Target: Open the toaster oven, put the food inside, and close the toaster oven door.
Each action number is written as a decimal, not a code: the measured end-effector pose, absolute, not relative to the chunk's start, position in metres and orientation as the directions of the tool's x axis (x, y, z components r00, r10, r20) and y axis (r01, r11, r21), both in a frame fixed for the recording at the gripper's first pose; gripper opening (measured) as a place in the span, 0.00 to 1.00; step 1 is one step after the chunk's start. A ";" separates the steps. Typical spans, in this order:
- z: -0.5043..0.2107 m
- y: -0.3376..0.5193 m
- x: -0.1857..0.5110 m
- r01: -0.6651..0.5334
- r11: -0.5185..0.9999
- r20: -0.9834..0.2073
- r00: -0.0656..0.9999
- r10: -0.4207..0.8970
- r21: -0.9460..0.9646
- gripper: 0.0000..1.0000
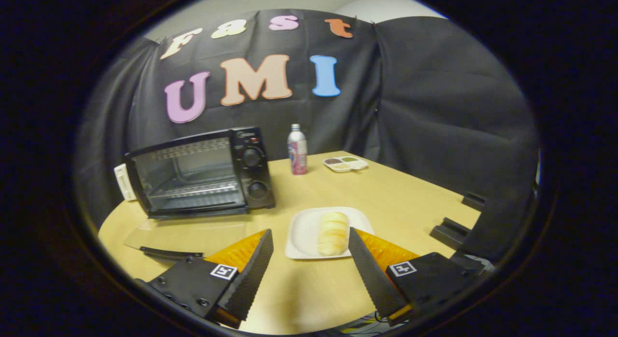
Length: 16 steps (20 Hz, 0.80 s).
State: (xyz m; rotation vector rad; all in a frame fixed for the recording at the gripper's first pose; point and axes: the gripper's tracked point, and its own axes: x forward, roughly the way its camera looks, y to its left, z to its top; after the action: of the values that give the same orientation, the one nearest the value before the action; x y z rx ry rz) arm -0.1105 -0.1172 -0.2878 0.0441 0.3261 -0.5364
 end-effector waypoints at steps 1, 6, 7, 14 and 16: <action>-0.291 -0.126 -0.111 0.522 0.852 -0.323 0.799 -0.507 -0.043 0.98; -0.305 -0.142 -0.096 0.534 0.845 -0.358 0.784 -0.508 -0.029 0.98; -0.307 -0.142 -0.089 0.531 0.847 -0.370 0.782 -0.501 -0.022 0.98; -0.336 -0.163 -0.051 0.535 0.841 -0.484 0.719 -0.500 -0.073 0.93; -0.348 -0.160 -0.052 0.526 0.848 -0.530 0.705 -0.472 -0.055 0.87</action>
State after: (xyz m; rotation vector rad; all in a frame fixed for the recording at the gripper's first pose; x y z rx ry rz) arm -0.0517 -0.1598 -0.3477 0.1033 0.5603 -0.5558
